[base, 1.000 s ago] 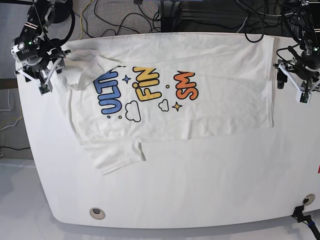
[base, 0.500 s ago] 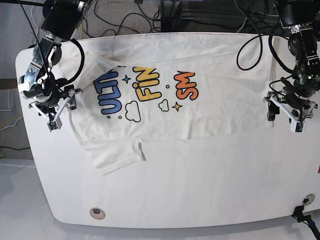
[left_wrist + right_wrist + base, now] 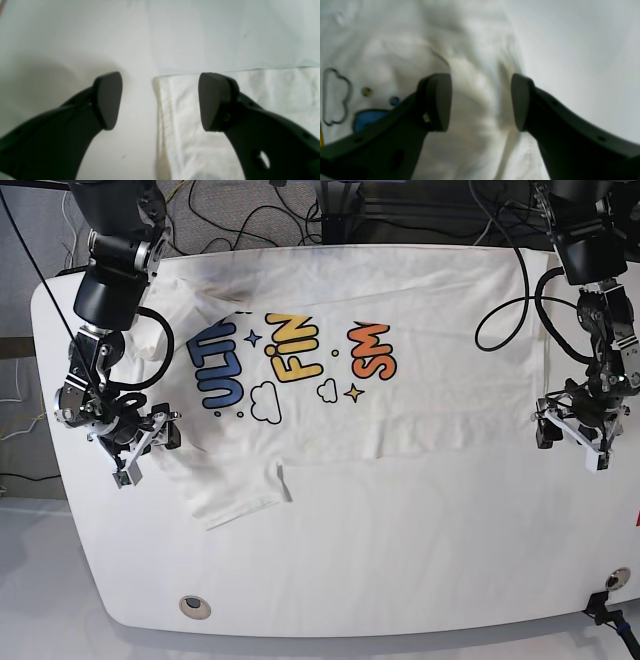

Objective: Fold the T-shirt properly
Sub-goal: 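Move both grippers onto the shirt's middle and pinch the fabric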

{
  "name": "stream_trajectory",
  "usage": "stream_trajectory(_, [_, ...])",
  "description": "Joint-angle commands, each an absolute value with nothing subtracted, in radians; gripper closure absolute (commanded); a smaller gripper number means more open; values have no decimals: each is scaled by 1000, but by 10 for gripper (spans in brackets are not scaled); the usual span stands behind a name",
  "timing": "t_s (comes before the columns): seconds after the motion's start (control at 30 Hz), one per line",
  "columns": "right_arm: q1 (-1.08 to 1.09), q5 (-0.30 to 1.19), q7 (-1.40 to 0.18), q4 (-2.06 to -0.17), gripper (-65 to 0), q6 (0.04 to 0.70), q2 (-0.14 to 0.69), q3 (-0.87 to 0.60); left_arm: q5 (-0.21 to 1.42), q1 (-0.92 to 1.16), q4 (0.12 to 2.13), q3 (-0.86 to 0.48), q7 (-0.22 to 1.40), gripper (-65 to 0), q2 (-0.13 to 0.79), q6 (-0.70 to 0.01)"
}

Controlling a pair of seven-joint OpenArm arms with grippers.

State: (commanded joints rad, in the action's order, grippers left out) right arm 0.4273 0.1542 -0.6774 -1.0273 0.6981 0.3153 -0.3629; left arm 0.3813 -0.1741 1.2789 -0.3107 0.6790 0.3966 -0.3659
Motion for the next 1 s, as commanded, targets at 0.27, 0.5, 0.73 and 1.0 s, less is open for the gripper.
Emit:
stream_trajectory(0.27, [450,154,-651,-969,-362,698,335,-361,377,-268,1006,-311,604,-453,397,-398])
stream_trajectory(0.5, [450,154,-650,-969,-362,698,351,-361,381,-286,940,-237,591,-453,397,-401])
stream_trajectory(0.73, [449,154,-650,-969,-362,698,354,-361,381,-277,943,-199,598,-449,355,-401])
stream_trajectory(1.0, [444,154,-650,-969,-362,698,354,-361,380,-228,952,-199,599,-447,334,-401])
